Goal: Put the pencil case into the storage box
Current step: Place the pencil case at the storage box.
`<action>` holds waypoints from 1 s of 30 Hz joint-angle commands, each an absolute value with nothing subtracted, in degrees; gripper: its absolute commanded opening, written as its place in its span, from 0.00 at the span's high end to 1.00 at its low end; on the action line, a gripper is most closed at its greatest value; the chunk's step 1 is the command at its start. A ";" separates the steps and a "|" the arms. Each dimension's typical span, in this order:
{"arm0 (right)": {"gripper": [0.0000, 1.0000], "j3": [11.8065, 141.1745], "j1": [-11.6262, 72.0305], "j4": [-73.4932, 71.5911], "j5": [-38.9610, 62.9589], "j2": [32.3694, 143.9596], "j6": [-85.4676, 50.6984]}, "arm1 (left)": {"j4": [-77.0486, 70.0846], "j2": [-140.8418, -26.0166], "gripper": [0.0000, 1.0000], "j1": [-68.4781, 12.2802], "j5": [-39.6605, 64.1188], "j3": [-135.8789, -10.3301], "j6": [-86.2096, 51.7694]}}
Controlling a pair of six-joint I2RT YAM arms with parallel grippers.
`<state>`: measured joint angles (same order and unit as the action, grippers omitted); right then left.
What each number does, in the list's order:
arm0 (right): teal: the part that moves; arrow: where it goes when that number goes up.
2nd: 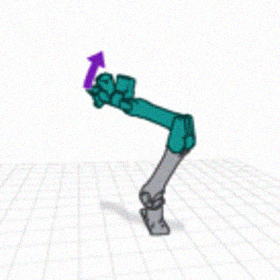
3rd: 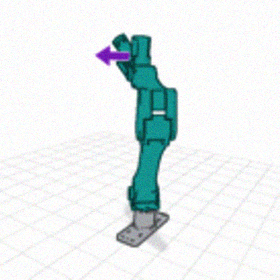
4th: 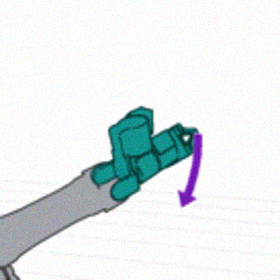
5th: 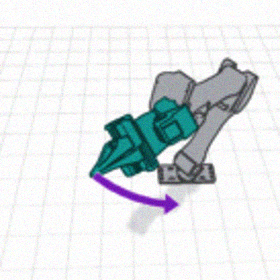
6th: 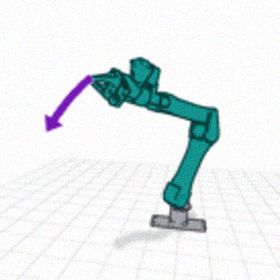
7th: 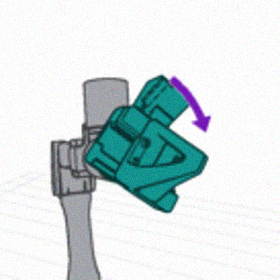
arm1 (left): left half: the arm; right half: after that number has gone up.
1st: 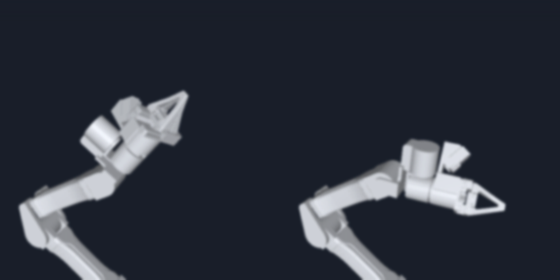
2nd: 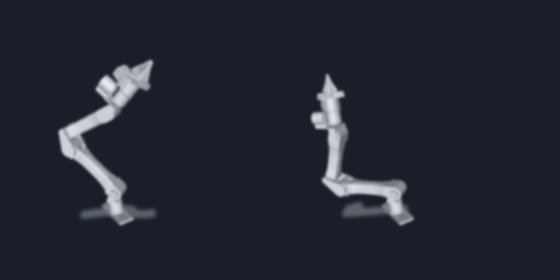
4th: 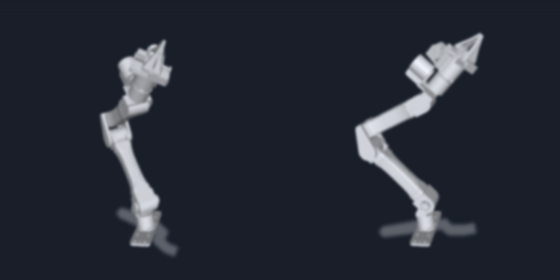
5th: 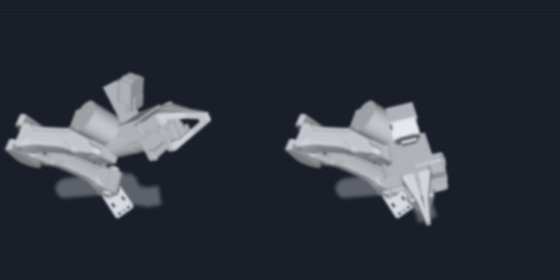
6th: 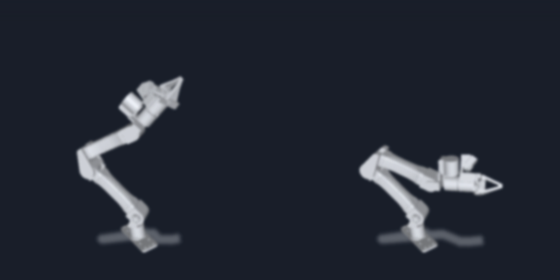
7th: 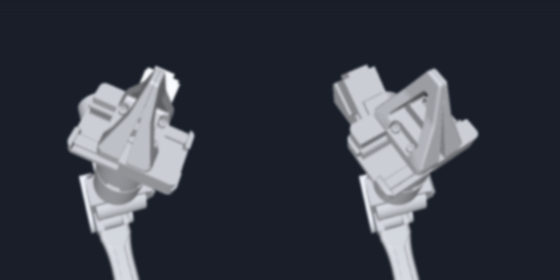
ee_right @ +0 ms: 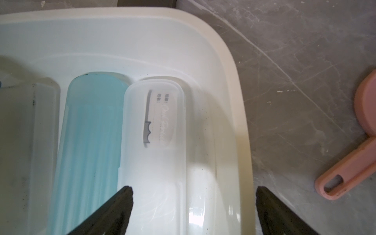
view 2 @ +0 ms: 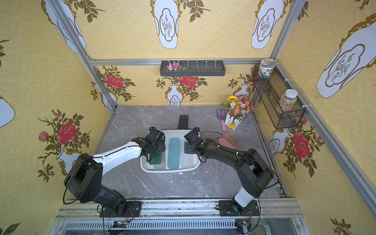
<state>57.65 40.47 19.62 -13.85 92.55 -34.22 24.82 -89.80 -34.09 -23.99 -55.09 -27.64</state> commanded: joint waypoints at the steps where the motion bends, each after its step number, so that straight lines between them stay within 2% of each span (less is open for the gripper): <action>1: 0.03 57.48 40.63 20.47 -15.86 92.11 -34.58 | 21.94 -91.67 0.38 -34.10 -26.20 -55.63 -28.34; 30: 0.03 56.78 41.22 21.67 -17.67 91.78 -35.12 | 18.14 -96.05 0.24 -34.16 -26.89 -53.79 -29.96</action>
